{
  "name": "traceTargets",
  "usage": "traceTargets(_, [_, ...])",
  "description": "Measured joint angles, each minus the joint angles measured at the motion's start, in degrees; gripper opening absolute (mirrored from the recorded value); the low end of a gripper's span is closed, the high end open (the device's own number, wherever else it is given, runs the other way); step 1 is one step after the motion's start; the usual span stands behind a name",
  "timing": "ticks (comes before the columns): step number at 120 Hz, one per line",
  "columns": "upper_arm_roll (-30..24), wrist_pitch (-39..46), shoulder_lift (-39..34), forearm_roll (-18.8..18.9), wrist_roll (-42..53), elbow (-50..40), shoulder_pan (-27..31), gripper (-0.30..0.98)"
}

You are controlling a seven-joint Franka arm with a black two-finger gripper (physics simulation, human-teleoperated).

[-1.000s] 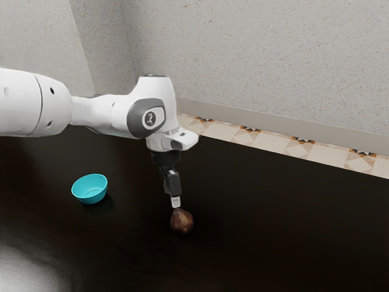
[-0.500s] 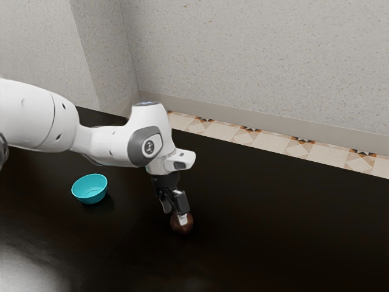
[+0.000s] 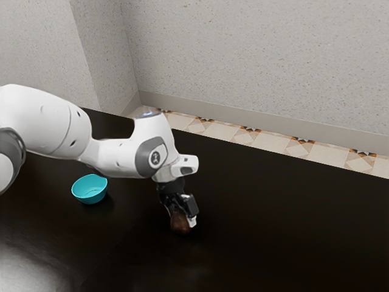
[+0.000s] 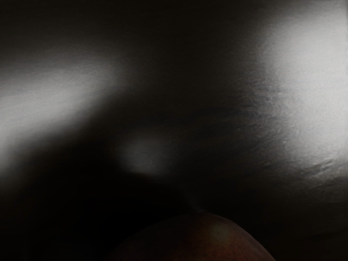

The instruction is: Place the pear in the bowl.

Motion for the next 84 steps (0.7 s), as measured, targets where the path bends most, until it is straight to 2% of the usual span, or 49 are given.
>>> traceTargets(16, [-0.07,0.38,0.06,-0.27,-0.95,-0.42,-0.1,0.68])
traceTargets(52, [-0.07,0.57,0.18,-0.36,-2.4,-0.61,-0.22,0.57])
traceTargets(84, [-0.16,0.17,-0.15,-0.33,-3.09,-1.05,-0.33,0.54])
